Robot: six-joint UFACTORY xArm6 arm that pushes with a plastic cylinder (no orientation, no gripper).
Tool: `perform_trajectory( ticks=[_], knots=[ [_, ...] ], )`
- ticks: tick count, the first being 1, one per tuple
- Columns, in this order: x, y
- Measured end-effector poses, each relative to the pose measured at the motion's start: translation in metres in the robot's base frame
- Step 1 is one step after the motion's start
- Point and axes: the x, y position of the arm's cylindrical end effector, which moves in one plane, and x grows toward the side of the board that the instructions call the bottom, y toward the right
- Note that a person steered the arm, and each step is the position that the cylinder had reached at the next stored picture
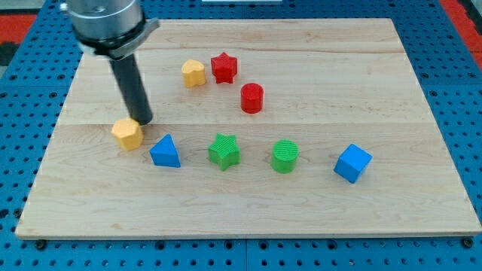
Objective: Place the arm below the red star
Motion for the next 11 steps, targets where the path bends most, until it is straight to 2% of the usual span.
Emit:
perform_trajectory(
  ticks=[3, 5, 6, 7, 9, 10, 11],
  knots=[
    [0.001, -0.022],
    [0.03, -0.02],
    [-0.006, -0.019],
    [-0.054, 0.0],
    [-0.07, 0.05],
    [-0.07, 0.108],
    [-0.068, 0.126]
  ],
)
